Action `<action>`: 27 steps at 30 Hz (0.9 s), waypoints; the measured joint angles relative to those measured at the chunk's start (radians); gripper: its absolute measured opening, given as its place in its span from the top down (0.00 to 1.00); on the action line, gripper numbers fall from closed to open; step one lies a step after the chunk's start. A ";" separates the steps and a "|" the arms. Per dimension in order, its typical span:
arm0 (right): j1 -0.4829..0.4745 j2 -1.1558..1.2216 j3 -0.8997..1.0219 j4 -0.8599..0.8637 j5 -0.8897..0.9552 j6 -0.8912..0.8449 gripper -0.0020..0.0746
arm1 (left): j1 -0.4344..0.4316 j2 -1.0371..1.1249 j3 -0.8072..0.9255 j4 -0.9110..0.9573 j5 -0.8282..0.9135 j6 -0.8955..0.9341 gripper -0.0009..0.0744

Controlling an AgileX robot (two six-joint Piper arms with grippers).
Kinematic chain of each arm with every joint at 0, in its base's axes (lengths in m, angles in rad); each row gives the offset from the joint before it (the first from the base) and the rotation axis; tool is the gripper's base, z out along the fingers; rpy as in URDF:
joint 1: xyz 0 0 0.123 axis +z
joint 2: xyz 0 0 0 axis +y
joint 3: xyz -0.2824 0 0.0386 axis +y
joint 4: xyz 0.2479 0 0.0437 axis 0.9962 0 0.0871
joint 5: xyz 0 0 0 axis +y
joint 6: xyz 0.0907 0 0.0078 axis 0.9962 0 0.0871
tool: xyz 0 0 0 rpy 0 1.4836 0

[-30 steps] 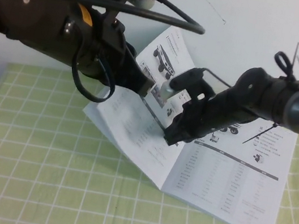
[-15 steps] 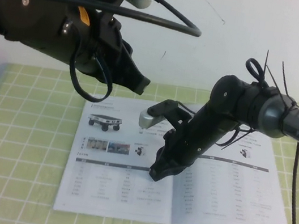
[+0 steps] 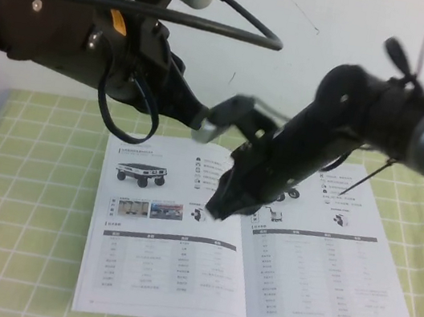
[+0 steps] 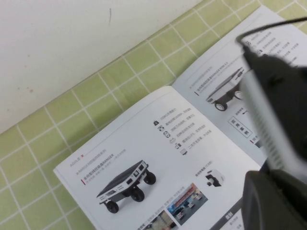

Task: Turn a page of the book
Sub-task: Open the closed book

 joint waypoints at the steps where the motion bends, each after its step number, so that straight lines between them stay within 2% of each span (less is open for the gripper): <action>1: -0.010 -0.031 0.018 -0.022 -0.024 0.010 0.96 | 0.000 0.000 0.005 0.014 -0.009 -0.014 0.99; 7: -0.150 -0.114 0.148 -0.257 -0.122 0.111 0.96 | 0.000 0.003 0.148 0.069 -0.181 -0.096 0.99; 12: -0.276 -0.086 0.245 -0.329 -0.215 0.128 0.96 | 0.000 0.091 0.290 0.003 -0.393 -0.112 0.99; 18: -0.286 -0.015 0.255 -0.331 -0.234 0.116 0.96 | 0.000 0.293 0.311 -0.069 -0.513 -0.083 0.99; 27: -0.286 0.008 0.256 -0.331 -0.182 0.157 0.96 | 0.000 0.445 0.312 -0.079 -0.514 -0.066 0.99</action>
